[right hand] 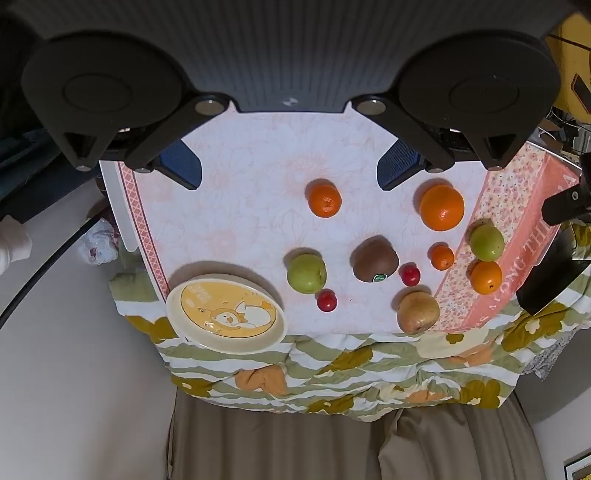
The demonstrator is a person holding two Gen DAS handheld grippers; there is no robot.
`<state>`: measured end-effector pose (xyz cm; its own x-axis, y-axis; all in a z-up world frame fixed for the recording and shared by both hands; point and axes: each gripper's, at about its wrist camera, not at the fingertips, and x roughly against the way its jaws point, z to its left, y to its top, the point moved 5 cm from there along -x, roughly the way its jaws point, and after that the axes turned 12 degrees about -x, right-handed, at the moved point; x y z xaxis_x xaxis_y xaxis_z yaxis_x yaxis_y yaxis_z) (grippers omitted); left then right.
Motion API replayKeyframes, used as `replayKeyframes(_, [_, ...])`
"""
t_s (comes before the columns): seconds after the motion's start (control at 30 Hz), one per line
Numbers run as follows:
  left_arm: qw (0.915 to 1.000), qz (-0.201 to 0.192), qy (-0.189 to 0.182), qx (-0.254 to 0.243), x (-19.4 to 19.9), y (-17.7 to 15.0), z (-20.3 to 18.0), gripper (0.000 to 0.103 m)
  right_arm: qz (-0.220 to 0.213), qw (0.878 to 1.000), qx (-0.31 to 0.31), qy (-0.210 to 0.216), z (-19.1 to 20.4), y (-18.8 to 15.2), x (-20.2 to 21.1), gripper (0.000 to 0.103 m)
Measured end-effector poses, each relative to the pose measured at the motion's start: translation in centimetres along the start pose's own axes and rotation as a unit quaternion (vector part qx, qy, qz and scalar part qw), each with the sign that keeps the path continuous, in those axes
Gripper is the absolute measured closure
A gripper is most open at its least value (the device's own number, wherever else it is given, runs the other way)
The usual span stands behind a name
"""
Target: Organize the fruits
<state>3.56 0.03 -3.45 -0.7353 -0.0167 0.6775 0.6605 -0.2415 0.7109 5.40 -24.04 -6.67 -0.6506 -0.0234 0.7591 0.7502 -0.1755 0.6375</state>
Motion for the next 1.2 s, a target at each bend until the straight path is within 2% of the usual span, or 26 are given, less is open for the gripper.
replayKeyframes(0.07, [1.0000,0.008,-0.003,0.000,-0.10,0.02,0.07,0.000,0.001,1.000,0.000,0.000,0.06,0.01,0.04,0.000])
replayKeyframes(1.2, [1.0000,-0.001,-0.002,0.001,0.01,-0.31,-0.08,0.000,0.004,1.000,0.000,0.001,0.14,-0.36,0.44,0.000])
